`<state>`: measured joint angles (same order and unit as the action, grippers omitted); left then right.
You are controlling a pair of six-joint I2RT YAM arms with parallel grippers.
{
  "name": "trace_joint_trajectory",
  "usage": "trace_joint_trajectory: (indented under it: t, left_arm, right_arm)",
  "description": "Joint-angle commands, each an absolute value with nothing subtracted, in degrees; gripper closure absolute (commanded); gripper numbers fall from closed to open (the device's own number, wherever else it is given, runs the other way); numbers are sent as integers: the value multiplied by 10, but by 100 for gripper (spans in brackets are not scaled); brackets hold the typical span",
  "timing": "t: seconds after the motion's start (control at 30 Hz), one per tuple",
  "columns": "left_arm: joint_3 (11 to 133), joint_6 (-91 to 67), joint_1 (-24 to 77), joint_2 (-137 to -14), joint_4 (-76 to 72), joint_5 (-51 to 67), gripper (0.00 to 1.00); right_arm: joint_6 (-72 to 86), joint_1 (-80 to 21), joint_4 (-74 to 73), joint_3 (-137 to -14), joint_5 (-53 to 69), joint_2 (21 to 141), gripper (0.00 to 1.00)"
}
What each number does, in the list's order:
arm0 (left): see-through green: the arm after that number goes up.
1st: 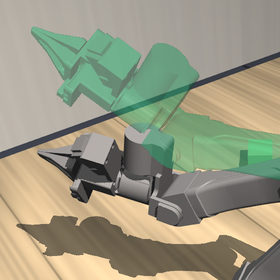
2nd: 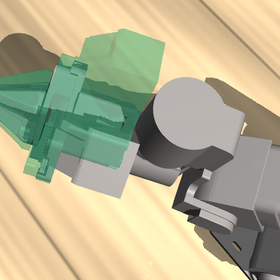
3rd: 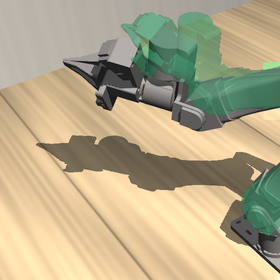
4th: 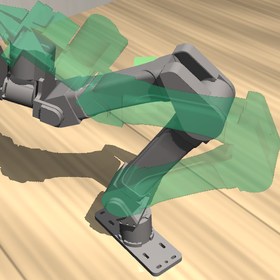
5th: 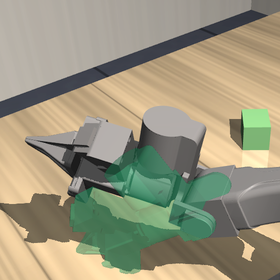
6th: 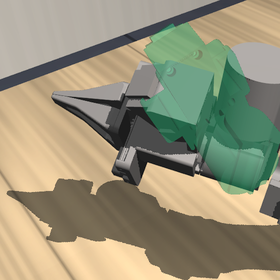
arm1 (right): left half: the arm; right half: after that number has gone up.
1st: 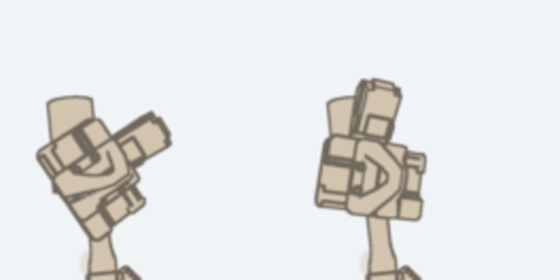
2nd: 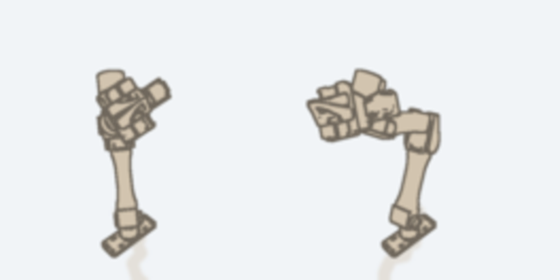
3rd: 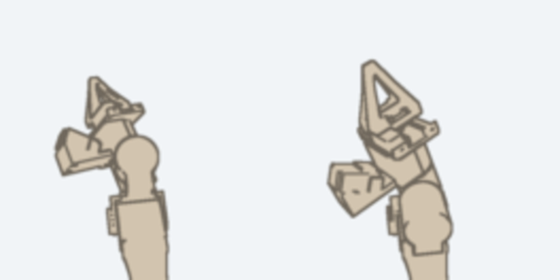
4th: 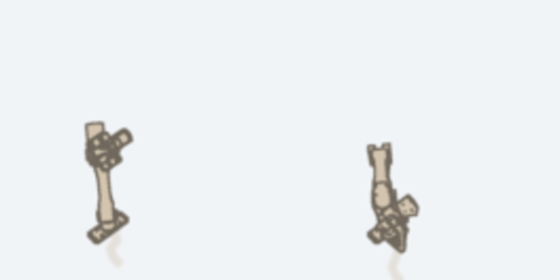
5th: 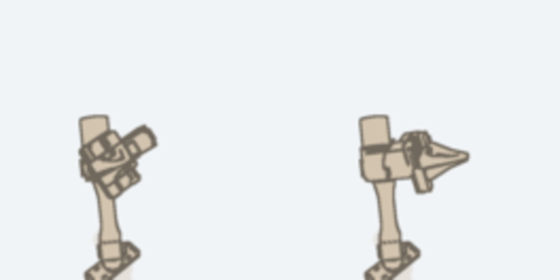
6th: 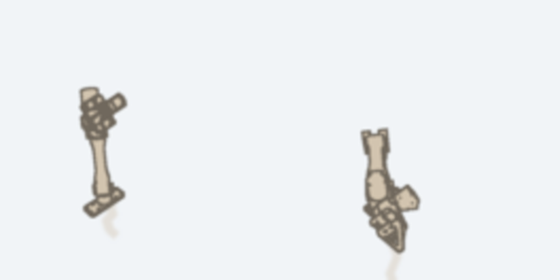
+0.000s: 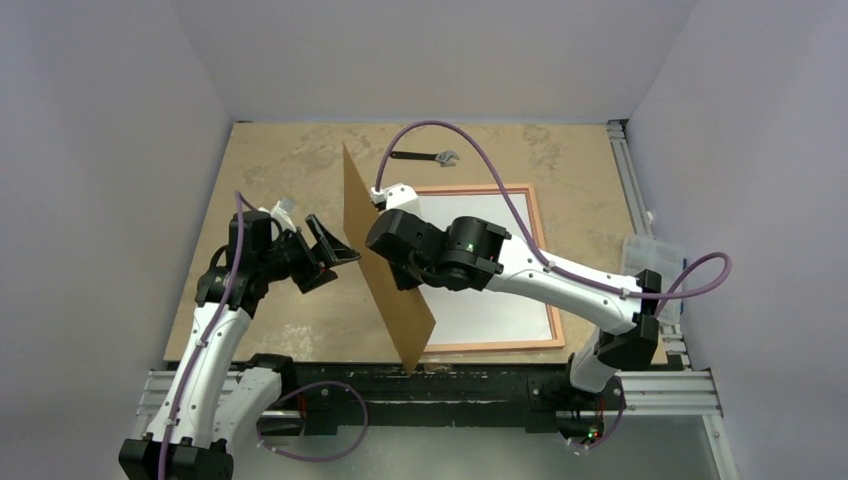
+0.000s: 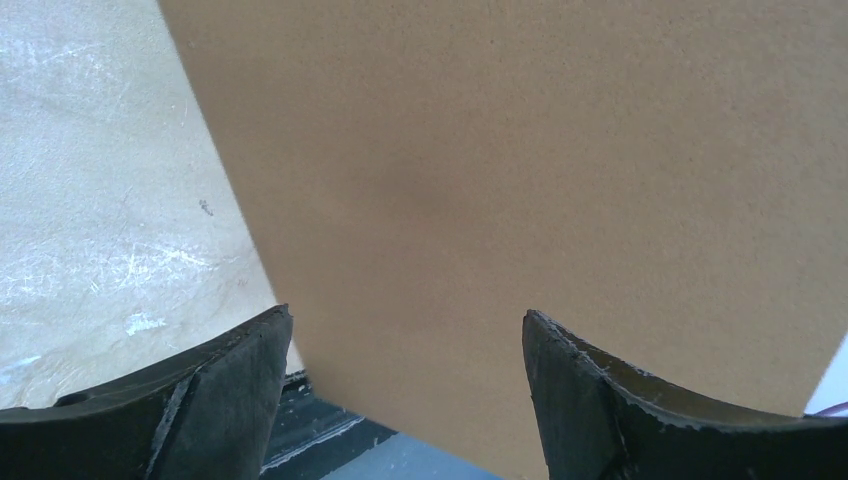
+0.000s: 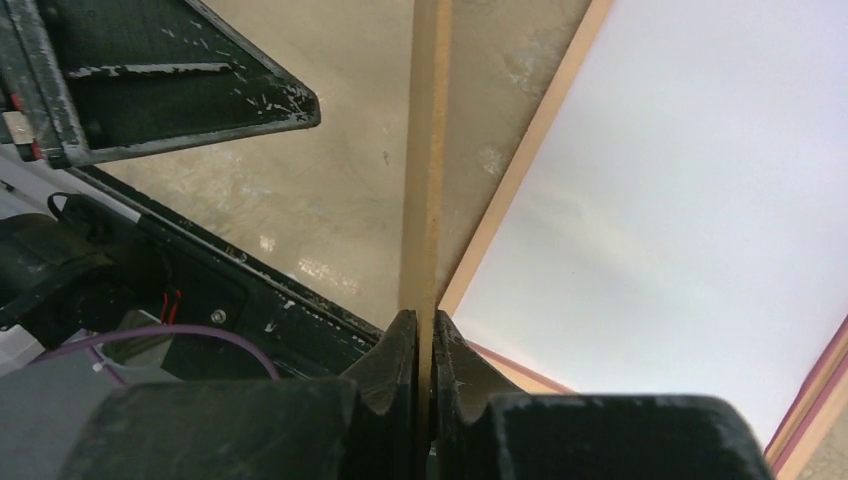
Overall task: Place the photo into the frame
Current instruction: Turn over the photo frame item at the center of the board.
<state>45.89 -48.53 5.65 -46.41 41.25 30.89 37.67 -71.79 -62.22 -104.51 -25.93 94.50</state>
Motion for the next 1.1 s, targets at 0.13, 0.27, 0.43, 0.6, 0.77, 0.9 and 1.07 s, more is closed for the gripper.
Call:
trace_joint_trajectory:
  t: [0.13, 0.27, 0.43, 0.6, 0.77, 0.9, 1.07]
  left_arm:
    - [494, -483, 58, -456, 414, 312, 18]
    - [501, -479, 58, -452, 425, 308, 17]
    - [516, -481, 58, -443, 440, 303, 16]
    - [526, -511, 58, -416, 429, 307, 12]
    - [544, -544, 58, -378, 417, 303, 10]
    - [550, -574, 58, -353, 394, 310, 10]
    - [564, -594, 58, -333, 390, 298, 9]
  right_arm:
    - [367, -730, -674, -1119, -322, 969, 100]
    - [368, -752, -693, -1149, -350, 990, 100]
    - [368, -786, -722, -1181, -386, 1027, 92]
    - [365, -793, -701, -1172, -363, 1028, 75]
    - [357, -793, -685, -1168, -348, 1020, 54]
    - [354, -793, -666, -1160, -322, 1014, 47]
    - [346, -793, -628, -1143, -276, 994, 39]
